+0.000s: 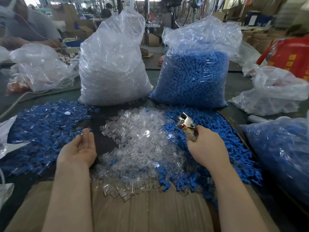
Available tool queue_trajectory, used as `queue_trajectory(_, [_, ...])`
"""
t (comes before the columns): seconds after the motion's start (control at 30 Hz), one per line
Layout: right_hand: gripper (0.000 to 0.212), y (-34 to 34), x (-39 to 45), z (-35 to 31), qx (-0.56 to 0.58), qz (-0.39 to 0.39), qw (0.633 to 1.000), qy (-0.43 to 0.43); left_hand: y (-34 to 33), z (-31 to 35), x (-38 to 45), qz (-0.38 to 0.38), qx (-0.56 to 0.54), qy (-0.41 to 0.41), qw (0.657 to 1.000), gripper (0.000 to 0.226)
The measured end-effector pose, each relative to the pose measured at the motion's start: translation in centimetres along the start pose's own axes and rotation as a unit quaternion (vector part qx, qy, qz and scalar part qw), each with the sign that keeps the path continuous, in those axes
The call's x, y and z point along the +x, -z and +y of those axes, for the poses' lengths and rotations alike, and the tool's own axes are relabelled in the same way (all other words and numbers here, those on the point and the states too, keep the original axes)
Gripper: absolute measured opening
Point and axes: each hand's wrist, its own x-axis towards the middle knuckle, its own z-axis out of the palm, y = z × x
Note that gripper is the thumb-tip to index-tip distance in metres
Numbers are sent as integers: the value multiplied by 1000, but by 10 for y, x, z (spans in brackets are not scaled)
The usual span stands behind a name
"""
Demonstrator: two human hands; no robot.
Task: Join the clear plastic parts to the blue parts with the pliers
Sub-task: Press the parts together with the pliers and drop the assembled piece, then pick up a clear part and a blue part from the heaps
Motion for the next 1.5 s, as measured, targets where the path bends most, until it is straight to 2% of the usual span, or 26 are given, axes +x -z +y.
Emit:
queue_trajectory(0.23, [18, -3, 0, 1, -44, -3, 999, -16, 4, 3, 5, 1, -70, -27, 997, 26])
queue_trajectory(0.3, [18, -3, -1, 0, -43, 0, 999, -18, 4, 5, 6, -14, -35, -51, 998, 25])
queue_trajectory(0.37, [17, -3, -1, 0, -43, -1, 999, -17, -1, 2, 4, -27, 96, -84, 992, 16])
queue_trajectory(0.4, [16, -4, -2, -1, -45, -2, 999, -17, -4, -1, 3, -33, 208, -109, 971, 11])
queue_trajectory(0.43, [15, -4, -2, -2, -49, -3, 999, -16, -5, -6, 1, -39, 329, -142, 933, 10])
queue_trajectory(0.5, [16, -5, -2, -3, -57, -7, 998, -11, -4, -18, -2, -65, 530, -209, 819, 13])
queue_trajectory(0.6, [18, -6, -3, -5, -66, -13, 998, -6, 0, -32, -1, -99, 711, -269, 643, 21])
queue_trajectory(0.67, [19, -8, -3, -5, -72, -12, 997, -3, 2, -36, 3, -97, 768, -285, 566, 22])
queue_trajectory(0.73, [20, -9, -4, -6, -75, -11, 997, -2, 3, -40, 5, -87, 797, -297, 519, 24])
queue_trajectory(0.77, [20, -9, -5, -6, -78, -13, 997, -1, 4, -41, 6, -87, 803, -300, 507, 26])
queue_trajectory(0.93, [16, -10, -8, -8, -98, -30, 995, 1, 4, -42, 5, -89, 816, -321, 473, 17])
queue_trajectory(1.17, [17, -10, -9, -9, -116, -32, 993, 14, 5, -44, 5, -67, 829, -330, 447, 8])
queue_trajectory(1.23, [17, -10, -9, -10, -116, -35, 993, 15, 4, -44, 5, -76, 818, -341, 457, 11])
queue_trajectory(1.27, [17, -10, -8, -10, -116, -39, 992, 16, 3, -44, 3, -87, 805, -346, 475, 13])
queue_trajectory(1.33, [18, -10, -8, -10, -115, -46, 992, 18, -1, -44, -1, -117, 760, -339, 542, 18])
queue_trajectory(1.37, [18, -10, -8, -10, -114, -46, 992, 19, -3, -45, -3, -135, 726, -320, 594, 20])
queue_trajectory(1.43, [18, -10, -7, -10, -120, -45, 992, 17, -9, -48, -9, -173, 645, -242, 704, 20])
queue_trajectory(1.5, [16, -10, -7, -10, -117, -41, 992, 9, -14, -53, -14, -210, 565, -157, 782, 15])
